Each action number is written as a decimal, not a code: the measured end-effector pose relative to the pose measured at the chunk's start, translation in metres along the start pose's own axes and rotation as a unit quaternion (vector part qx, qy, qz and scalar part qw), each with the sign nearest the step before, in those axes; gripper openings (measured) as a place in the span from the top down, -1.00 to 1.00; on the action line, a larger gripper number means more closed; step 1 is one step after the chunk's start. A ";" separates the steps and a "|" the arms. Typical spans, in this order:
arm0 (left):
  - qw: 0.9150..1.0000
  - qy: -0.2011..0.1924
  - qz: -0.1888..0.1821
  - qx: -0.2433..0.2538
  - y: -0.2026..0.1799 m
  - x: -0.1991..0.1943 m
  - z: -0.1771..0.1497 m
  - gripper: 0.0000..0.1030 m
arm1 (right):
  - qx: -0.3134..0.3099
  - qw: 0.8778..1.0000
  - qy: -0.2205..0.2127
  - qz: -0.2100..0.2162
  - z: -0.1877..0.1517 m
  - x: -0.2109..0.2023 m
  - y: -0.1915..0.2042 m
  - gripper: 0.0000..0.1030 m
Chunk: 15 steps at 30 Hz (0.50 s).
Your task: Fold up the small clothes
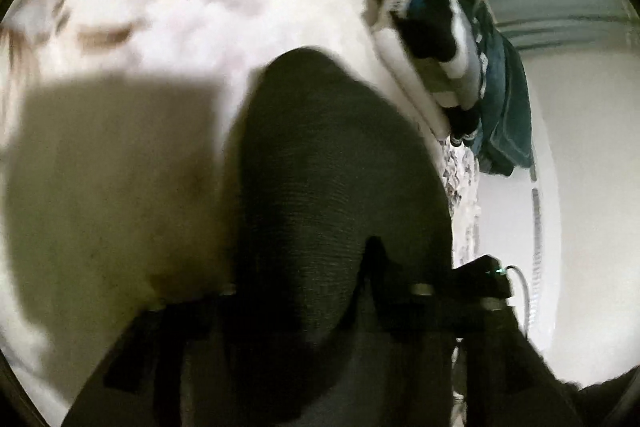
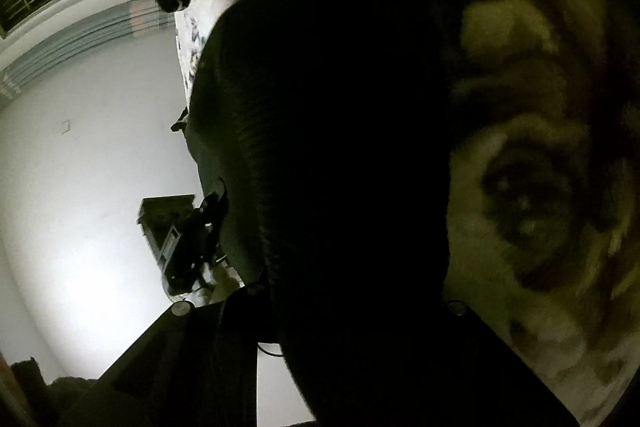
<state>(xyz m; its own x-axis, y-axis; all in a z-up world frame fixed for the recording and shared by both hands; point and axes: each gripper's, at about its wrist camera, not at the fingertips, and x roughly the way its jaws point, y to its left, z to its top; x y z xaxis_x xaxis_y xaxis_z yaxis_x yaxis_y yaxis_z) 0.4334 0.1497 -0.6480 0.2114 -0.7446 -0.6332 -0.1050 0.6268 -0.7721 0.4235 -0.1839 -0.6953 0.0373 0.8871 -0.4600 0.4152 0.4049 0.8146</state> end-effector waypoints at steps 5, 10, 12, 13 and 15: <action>1.000 0.014 -0.006 0.016 -0.004 0.007 -0.004 -0.23 | -0.006 1.000 0.029 -0.002 0.009 0.004 -0.001 0.19; 0.999 0.012 0.012 0.043 -0.016 0.018 -0.009 -0.49 | -0.006 0.999 0.045 0.000 0.015 0.012 0.000 0.08; 0.999 0.009 0.009 0.040 -0.015 0.018 -0.009 -0.49 | -0.004 0.999 0.047 0.003 0.014 0.011 -0.001 0.08; 0.999 0.008 0.004 0.037 -0.013 0.017 -0.009 -0.49 | -0.004 0.999 0.047 0.004 0.014 0.011 -0.002 0.08; 0.999 0.009 0.000 0.036 -0.011 0.015 -0.009 -0.49 | -0.002 0.999 0.044 0.009 0.011 0.008 -0.004 0.08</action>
<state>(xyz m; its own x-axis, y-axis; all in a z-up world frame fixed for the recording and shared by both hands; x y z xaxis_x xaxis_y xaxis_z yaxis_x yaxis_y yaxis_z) 0.4287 0.1296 -0.6495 0.1936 -0.7476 -0.6353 -0.0359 0.6418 -0.7661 0.4319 -0.1804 -0.7064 -0.0365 0.9099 -0.4131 0.4110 0.3905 0.8238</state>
